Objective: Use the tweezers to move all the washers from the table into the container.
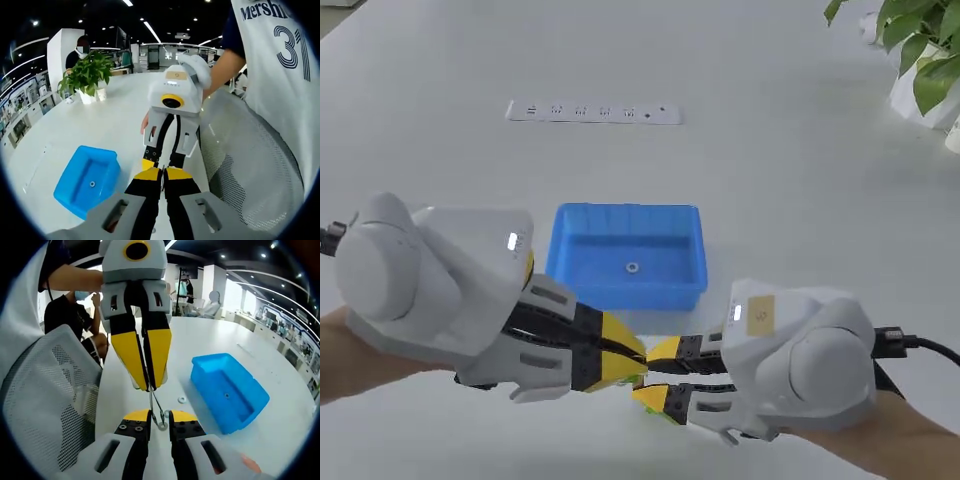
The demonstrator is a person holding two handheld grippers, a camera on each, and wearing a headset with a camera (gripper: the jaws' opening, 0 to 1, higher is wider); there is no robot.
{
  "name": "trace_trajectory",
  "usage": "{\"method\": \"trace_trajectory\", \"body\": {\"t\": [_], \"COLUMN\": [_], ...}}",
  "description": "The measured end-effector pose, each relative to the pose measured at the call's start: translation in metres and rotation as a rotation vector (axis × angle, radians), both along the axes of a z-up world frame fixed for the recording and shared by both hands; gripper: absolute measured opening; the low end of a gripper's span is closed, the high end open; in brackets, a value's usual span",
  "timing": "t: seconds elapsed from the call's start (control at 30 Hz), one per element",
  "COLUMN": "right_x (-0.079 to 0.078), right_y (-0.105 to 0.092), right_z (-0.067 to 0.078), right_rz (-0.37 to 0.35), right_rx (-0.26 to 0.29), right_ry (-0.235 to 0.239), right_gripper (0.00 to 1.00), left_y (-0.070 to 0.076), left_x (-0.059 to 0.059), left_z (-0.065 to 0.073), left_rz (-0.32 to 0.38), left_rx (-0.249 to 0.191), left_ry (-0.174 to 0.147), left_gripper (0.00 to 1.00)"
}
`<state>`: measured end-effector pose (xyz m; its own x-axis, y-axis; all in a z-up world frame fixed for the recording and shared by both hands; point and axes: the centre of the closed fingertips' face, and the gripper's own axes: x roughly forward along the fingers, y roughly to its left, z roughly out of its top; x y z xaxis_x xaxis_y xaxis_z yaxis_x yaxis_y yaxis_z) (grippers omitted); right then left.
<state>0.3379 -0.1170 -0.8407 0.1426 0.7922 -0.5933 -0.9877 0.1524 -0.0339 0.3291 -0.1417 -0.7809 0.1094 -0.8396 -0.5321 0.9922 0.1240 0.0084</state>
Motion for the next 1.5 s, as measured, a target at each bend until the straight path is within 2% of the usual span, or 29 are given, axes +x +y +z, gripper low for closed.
{"method": "trace_trajectory", "body": {"t": [0.3, 1.0, 1.13, 1.23, 1.33, 1.5], "right_x": [0.0006, -0.0026, -0.0028, -0.0019, -0.0011, -0.0011], "right_y": [0.0003, -0.0038, -0.0029, -0.0020, -0.0008, -0.0006], "right_z": [0.0023, -0.0046, -0.0048, -0.0039, -0.0027, -0.0036], "right_rz": [0.002, -0.009, -0.002, -0.001, -0.002, -0.001], "right_rx": [0.004, -0.003, -0.007, -0.006, -0.002, -0.006], "right_ry": [-0.001, 0.021, 0.019, 0.015, 0.013, 0.017], "right_gripper": [0.16, 0.16, 0.16, 0.15, 0.15, 0.15], "left_y": [-0.0008, -0.0013, -0.0011, -0.0004, -0.0019, -0.0006], "left_x": [0.0004, -0.0023, -0.0023, -0.0011, -0.0006, 0.0002], "left_z": [0.0028, -0.0006, -0.0004, -0.0006, 0.0034, -0.0009], "left_rz": [0.003, 0.000, -0.006, -0.003, 0.000, -0.001], "left_rx": [-0.004, 0.000, 0.022, 0.023, 0.005, 0.020], "left_ry": [-0.003, 0.004, -0.028, -0.030, -0.030, -0.024], "left_gripper": [0.06, 0.06, 0.05, 0.05, 0.05, 0.05]}}
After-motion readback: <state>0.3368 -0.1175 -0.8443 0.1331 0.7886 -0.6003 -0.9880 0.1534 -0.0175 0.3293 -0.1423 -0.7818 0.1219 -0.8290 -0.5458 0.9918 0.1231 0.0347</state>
